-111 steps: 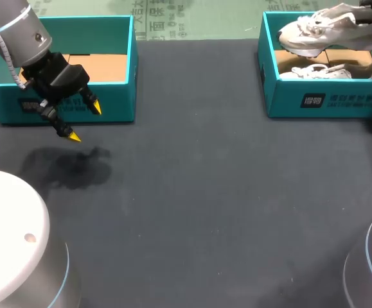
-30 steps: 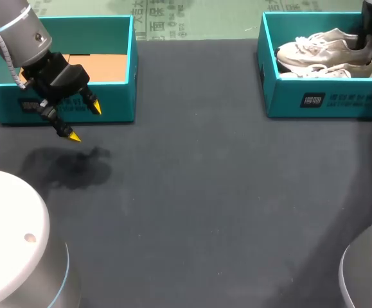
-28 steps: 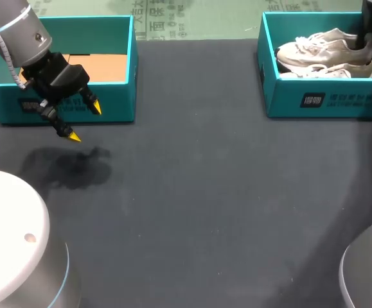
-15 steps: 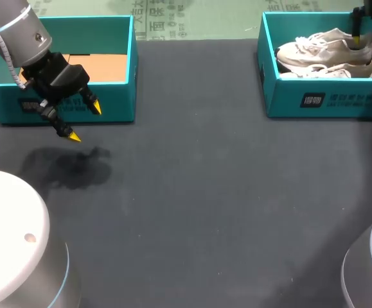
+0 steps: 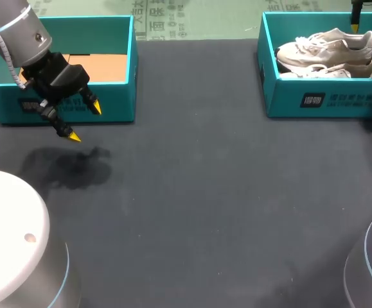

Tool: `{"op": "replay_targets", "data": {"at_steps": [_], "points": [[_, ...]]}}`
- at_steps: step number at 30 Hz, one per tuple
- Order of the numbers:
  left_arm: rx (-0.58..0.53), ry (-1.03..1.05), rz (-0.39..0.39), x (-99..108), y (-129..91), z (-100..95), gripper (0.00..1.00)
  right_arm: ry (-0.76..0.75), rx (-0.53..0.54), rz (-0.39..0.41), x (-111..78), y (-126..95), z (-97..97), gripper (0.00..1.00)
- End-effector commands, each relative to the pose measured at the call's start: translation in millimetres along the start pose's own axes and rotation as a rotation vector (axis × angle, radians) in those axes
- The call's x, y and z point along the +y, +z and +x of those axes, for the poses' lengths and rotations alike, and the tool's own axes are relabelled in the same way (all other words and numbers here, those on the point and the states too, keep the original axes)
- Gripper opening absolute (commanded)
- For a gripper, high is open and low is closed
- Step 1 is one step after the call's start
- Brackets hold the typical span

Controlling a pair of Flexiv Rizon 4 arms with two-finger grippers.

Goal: Take the shoe out of the shoebox, open the shoe tongue, remove and reinsert the insole, then place the shoe into the shoebox

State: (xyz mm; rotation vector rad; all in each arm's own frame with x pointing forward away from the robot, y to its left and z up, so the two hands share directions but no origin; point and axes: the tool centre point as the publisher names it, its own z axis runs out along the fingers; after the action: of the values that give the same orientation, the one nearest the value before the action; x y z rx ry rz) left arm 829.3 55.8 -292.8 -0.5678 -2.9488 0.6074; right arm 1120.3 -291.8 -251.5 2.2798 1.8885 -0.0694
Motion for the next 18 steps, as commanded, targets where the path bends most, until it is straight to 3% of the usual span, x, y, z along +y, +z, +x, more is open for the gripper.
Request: {"op": "replay_targets", "data": {"at_steps": [1,9,12,18], "points": [[-0.002,0.000,-0.003,-0.2,0.2,1.2,1.00,-0.008,0.007,-0.075,-32.7,-27.2,3.0,1.00],[-0.002,0.000,-0.003,-0.2,0.2,1.2,1.00,-0.034,0.008,-0.068,-68.0,-52.8,19.7,1.00],[-0.038,0.006,0.013,-6.4,-13.7,9.2,1.00,-0.035,0.010,-0.069,-80.9,-58.6,23.5,1.00],[-0.139,-0.168,-0.079,-17.5,-40.5,25.3,1.00,-0.030,0.017,-0.057,-109.2,-65.9,35.4,1.00]]}}
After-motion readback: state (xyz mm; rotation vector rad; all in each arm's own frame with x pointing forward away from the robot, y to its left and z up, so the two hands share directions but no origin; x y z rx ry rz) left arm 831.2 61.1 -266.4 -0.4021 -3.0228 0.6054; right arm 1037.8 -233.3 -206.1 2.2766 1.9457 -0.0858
